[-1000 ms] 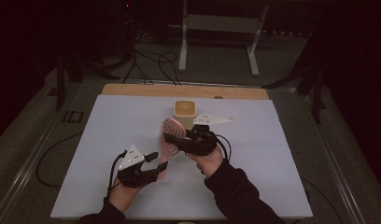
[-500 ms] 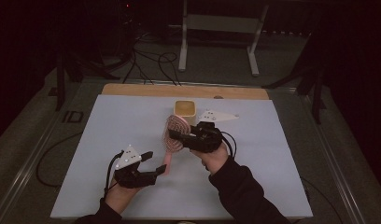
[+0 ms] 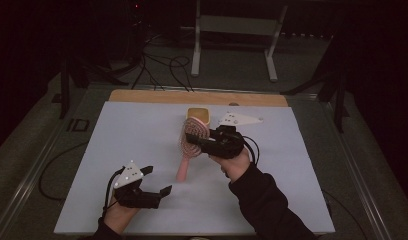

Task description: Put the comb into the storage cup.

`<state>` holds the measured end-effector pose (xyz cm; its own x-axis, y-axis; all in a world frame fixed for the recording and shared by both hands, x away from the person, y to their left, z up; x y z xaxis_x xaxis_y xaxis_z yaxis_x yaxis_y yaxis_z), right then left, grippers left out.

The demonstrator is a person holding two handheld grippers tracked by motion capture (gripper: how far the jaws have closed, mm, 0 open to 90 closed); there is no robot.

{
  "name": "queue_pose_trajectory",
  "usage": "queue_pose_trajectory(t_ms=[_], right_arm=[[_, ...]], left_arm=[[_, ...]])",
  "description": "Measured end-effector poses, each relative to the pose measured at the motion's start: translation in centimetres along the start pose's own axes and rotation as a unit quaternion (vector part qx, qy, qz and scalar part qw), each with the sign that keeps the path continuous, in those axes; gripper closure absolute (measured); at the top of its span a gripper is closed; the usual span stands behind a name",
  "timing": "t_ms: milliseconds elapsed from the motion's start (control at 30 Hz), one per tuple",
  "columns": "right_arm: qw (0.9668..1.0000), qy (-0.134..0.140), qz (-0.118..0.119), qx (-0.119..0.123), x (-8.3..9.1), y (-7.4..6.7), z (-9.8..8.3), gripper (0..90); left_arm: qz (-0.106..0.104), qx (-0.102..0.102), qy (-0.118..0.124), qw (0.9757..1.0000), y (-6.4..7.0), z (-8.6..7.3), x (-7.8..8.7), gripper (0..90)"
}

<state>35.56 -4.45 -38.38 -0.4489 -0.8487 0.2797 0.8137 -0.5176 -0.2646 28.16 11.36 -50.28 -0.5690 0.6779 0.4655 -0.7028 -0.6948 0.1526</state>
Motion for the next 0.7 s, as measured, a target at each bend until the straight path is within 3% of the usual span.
queue_pose_trajectory(t_ms=[33, 100, 467, 700], right_arm=[[1.0, 0.0, 0.0, 0.001, 0.0, 0.0, 0.1, 64.0], [1.0, 0.001, -0.002, 0.005, 0.1, 0.1, 0.2, 64.0], [0.9999, 0.009, -0.006, 0.012, 0.7, 0.5, 1.2, 64.0], [0.9996, 0.017, -0.007, 0.02, 1.0, 0.6, 2.2, 64.0]], left_arm=[[-0.008, -0.002, -0.003, 1.0, 0.0, -0.2, 0.1, 6.1], [-0.004, -0.003, -0.005, 1.0, 0.0, -0.5, 0.3, 0.8], [0.003, -0.004, -0.006, 1.0, -0.4, -1.9, 1.4, 0.2], [-0.004, 0.0, -0.011, 0.9999, -0.4, -2.7, 1.8, 0.2]])
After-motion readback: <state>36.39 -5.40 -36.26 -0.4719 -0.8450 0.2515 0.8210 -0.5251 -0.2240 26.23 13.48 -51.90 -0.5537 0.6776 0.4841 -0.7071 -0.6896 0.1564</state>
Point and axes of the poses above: each handheld gripper's, and its own axes: x roughly backward along the jaws, z roughly out of its top, y roughly to its right, the point moved 8 cm from there along -x, roughly forward along the jaws, and after that the axes turned 1 degree about y, right-handed, at the moved point
